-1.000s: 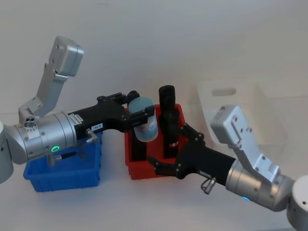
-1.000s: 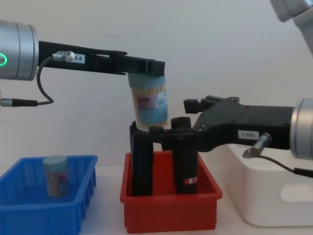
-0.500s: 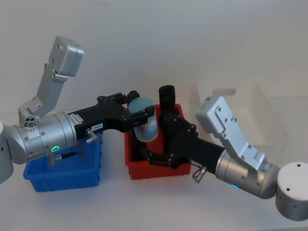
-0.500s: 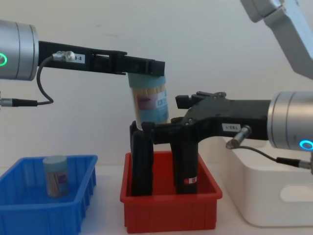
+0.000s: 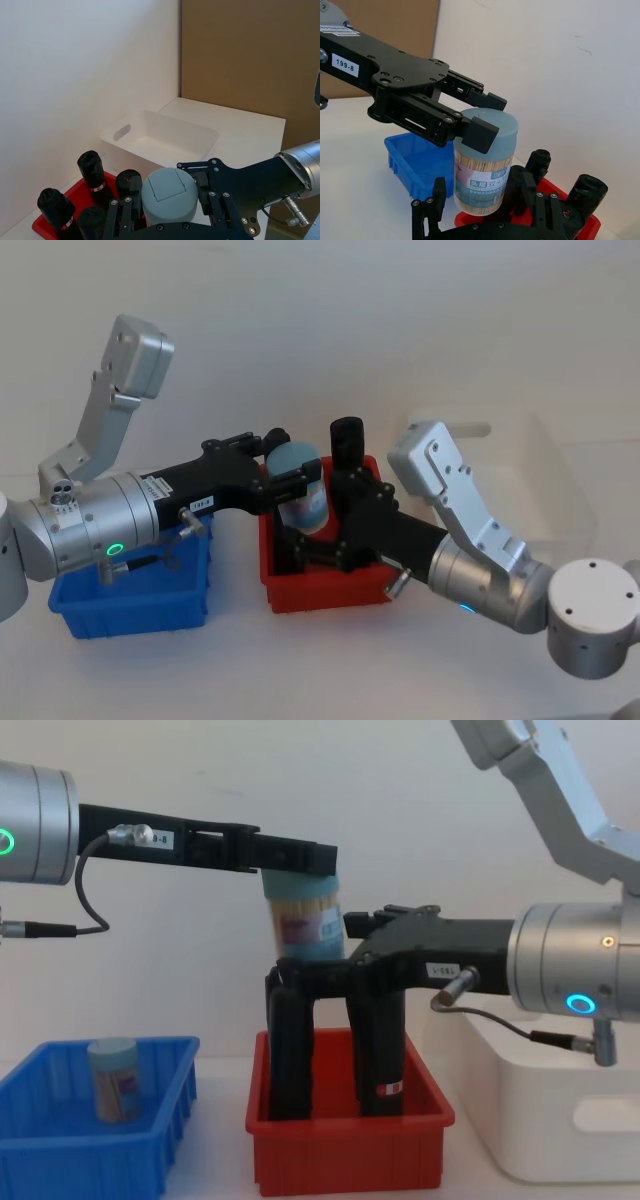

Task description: Pick the cotton swabs from the blue box and place them into the white box.

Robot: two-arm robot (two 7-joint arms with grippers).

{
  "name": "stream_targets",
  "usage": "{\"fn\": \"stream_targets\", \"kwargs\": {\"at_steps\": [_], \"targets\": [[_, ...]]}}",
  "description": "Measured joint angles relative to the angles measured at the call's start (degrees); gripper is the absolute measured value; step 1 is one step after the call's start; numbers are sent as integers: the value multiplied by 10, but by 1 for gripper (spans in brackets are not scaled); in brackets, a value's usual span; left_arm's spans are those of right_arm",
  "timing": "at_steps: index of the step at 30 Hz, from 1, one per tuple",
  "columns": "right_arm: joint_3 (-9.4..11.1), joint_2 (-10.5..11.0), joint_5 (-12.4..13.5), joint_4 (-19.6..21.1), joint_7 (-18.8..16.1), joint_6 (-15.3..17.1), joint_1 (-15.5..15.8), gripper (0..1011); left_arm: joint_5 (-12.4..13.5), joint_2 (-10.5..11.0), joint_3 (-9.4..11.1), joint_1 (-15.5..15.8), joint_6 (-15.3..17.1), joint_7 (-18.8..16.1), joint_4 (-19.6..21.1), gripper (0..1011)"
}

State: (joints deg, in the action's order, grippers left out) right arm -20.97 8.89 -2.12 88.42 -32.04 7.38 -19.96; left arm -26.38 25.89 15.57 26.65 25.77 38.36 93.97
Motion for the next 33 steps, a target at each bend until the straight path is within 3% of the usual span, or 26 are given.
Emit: {"fn": "stream_targets", "kwargs": {"at_steps": [13, 16, 25, 33], "targets": [[-5, -15, 19, -29, 4, -6, -19, 632, 0, 0, 0, 0, 0, -1, 0, 668], [-6, -17, 21, -33, 5, -7, -22, 632, 0, 0, 0, 0, 0, -1, 0, 690], [-7, -19, 24, -38, 15, -6, -26, 632, 0, 0, 0, 0, 0, 0, 0, 958], [-5, -15, 28, -31, 40, 0, -21, 632, 0, 0, 0, 0, 0, 0, 0, 1004]]}}
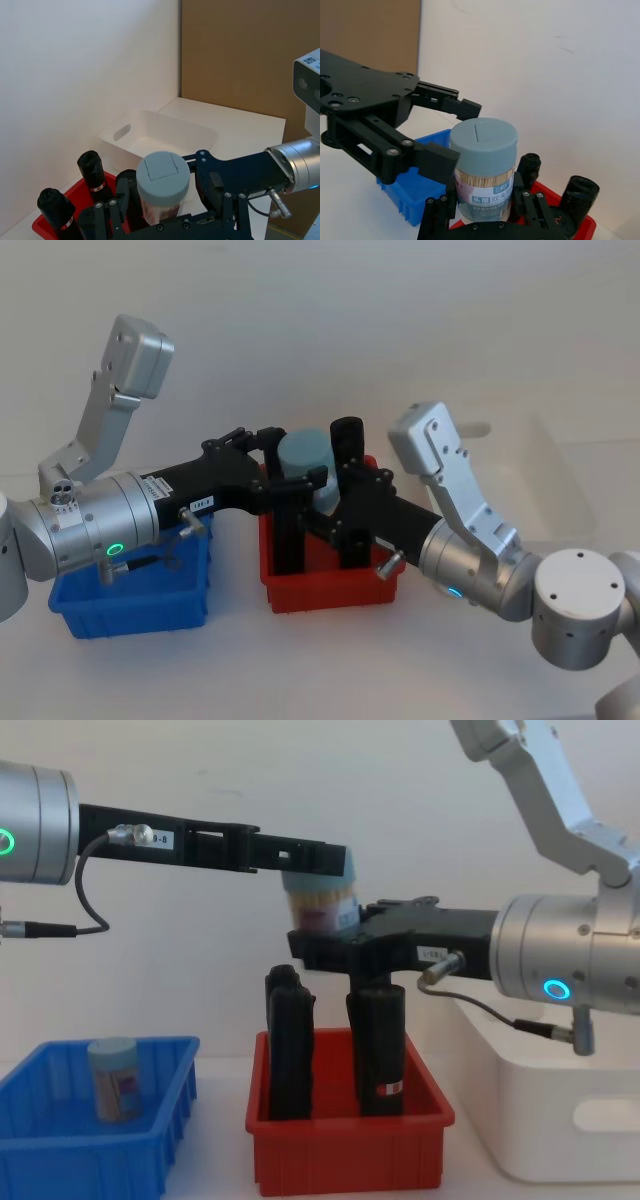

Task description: Pick the cotton swabs from the blue box and place them into the white box.

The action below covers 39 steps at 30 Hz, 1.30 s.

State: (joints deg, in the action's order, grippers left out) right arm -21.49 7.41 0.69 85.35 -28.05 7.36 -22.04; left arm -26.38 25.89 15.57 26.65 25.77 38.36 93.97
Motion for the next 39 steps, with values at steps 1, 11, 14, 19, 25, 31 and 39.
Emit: {"fn": "stream_targets", "kwargs": {"at_steps": [1, 11, 14, 19, 25, 31, 39], "targets": [[1, 1, 1, 1, 3, 1, 1, 632, 0, 0, 0, 0, 0, 0, 0, 1004], [16, 19, 21, 29, 61, 9, 21, 632, 0, 0, 0, 0, 0, 0, 0, 1004], [22, 27, 29, 39, 82, 11, 29, 632, 0, 0, 0, 0, 0, 0, 0, 1004], [35, 40, 43, 51, 118, 12, 41, 632, 0, 0, 0, 0, 0, 0, 0, 1004], [52, 55, 56, 57, 158, 12, 52, 632, 0, 0, 0, 0, 0, 0, 0, 1004], [68, 66, 67, 49, 195, 11, 55, 632, 0, 0, 0, 0, 0, 0, 0, 1004], [86, 71, 77, -1, 230, 14, 39, 632, 0, 0, 0, 0, 0, 0, 0, 1004]]}}
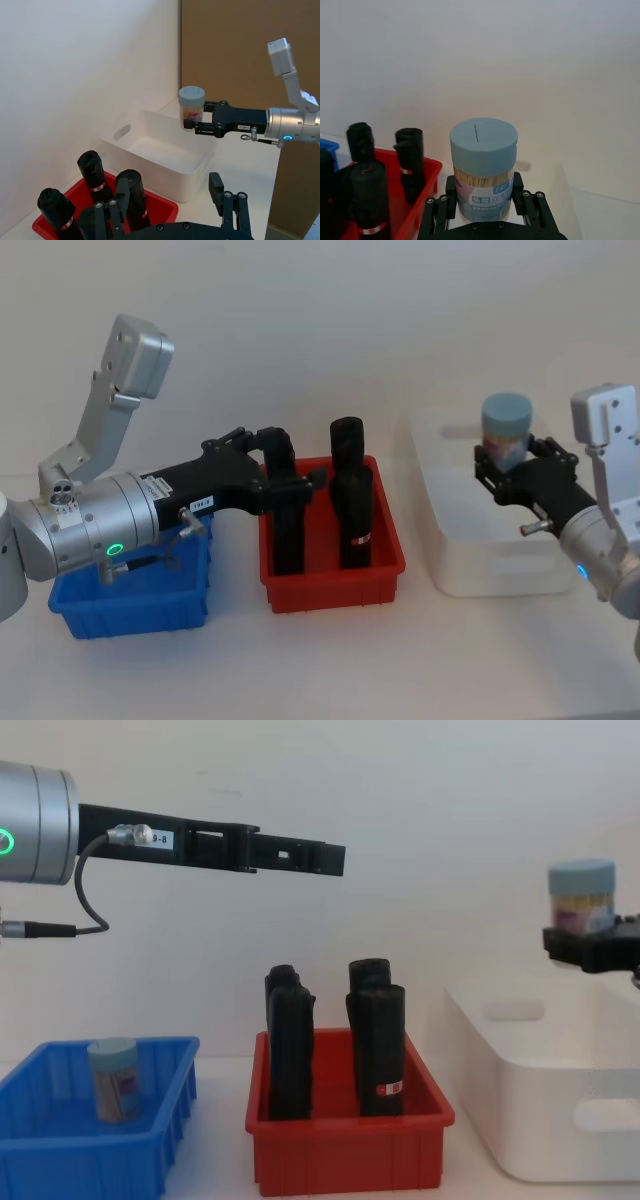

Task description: Pick the cotton swabs from the blue box and place them into the white box.

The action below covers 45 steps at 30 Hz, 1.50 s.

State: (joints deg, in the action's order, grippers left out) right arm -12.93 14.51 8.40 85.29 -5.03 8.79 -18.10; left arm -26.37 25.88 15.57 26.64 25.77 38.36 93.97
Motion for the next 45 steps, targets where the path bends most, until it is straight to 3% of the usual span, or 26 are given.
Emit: {"fn": "stream_targets", "kwargs": {"at_steps": [15, 27, 40, 45], "targets": [[8, -15, -15, -160, -2, 1, -74, 632, 0, 0, 0, 0, 0, 0, 0, 1004], [3, -26, -23, -225, -19, -5, -105, 634, 0, 0, 0, 0, 0, 0, 0, 1004], [3, -30, -23, -250, -25, -11, -116, 986, 0, 0, 0, 0, 0, 0, 0, 1004], [4, -30, -22, -249, -22, -20, -116, 1001, 0, 0, 0, 0, 0, 0, 0, 1004]]}}
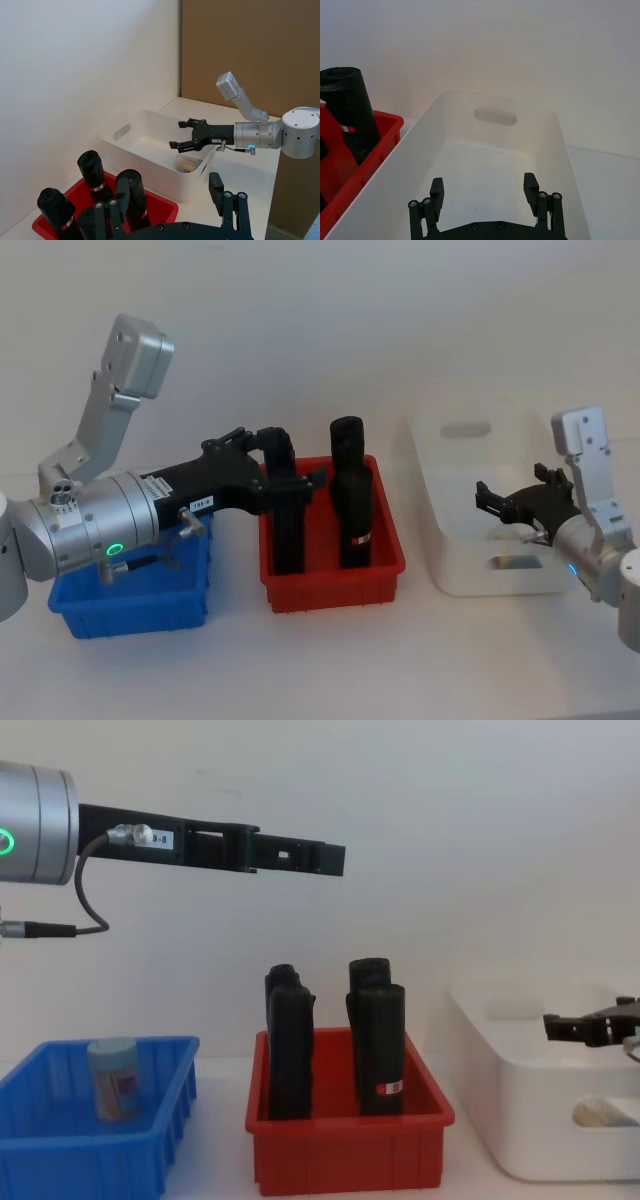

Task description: Pick the cotton swabs from the blue box and place them into the white box.

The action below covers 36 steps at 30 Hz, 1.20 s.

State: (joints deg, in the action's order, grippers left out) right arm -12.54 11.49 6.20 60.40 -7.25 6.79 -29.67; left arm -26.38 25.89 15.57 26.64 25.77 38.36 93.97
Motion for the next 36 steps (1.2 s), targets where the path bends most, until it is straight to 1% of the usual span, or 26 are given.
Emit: {"fn": "stream_targets", "kwargs": {"at_steps": [5, 8, 9, 16, 18, 19, 22, 26, 31, 33, 36], "targets": [[2, 1, 3, 12, 6, -11, 6, 1002, 0, 0, 0, 0, 0, 0, 0, 1004], [5, 4, 8, 29, 14, -24, 14, 1002, 0, 0, 0, 0, 0, 0, 0, 1004], [5, 4, 8, 29, 14, -24, 14, 1002, 0, 0, 0, 0, 0, 0, 0, 1004], [11, 11, 18, 77, 33, -51, 37, 1002, 0, 0, 0, 0, 0, 0, 0, 1004], [14, 14, 21, 94, 39, -57, 45, 1001, 0, 0, 0, 0, 0, 0, 0, 1004], [14, 14, 21, 94, 39, -57, 45, 1002, 0, 0, 0, 0, 0, 0, 0, 1004], [16, 17, 25, 114, 46, -64, 54, 1002, 0, 0, 0, 0, 0, 0, 0, 1004], [16, 17, 26, 115, 46, -64, 55, 1002, 0, 0, 0, 0, 0, 0, 0, 1004], [16, 19, 28, 125, 46, -64, 64, 1002, 4, -1, 4, -5, -9, -13, 0, 1004], [15, 22, 31, 134, 46, -63, 72, 1002, 7, -2, 6, -7, -13, -20, 0, 1004], [14, 25, 35, 151, 45, -62, 86, 1002, 17, -5, 12, -16, -30, -45, -1, 1004]]}}
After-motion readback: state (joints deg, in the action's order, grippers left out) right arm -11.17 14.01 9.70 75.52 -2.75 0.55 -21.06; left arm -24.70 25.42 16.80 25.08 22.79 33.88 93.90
